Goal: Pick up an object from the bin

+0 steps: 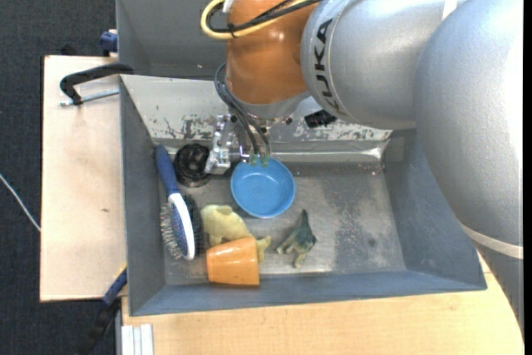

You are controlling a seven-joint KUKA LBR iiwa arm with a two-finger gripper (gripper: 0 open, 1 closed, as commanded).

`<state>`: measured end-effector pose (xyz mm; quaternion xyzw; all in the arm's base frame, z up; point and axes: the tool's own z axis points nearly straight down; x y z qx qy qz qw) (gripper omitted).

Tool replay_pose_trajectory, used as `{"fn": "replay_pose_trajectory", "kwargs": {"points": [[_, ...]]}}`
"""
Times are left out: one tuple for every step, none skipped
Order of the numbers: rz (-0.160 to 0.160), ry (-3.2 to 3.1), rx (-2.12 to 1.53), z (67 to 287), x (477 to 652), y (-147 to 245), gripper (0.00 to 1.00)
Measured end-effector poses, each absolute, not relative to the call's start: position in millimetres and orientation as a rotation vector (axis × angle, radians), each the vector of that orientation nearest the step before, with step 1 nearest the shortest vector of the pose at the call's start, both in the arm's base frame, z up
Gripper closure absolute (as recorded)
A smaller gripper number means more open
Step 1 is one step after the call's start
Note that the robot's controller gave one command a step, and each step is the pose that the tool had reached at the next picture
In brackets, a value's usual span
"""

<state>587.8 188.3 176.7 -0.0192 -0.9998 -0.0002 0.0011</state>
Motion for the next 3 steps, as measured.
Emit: {"fn": "replay_pose_trajectory", "kwargs": {"points": [[-0.007, -3.15, 0.026, 96, 587.5, 191, 1.0], [0.0, -2.956, 1.095, 177, 580.7, 167, 1.0], [-0.004, -2.944, 1.089, 181, 488.1, 180, 1.0]]}}
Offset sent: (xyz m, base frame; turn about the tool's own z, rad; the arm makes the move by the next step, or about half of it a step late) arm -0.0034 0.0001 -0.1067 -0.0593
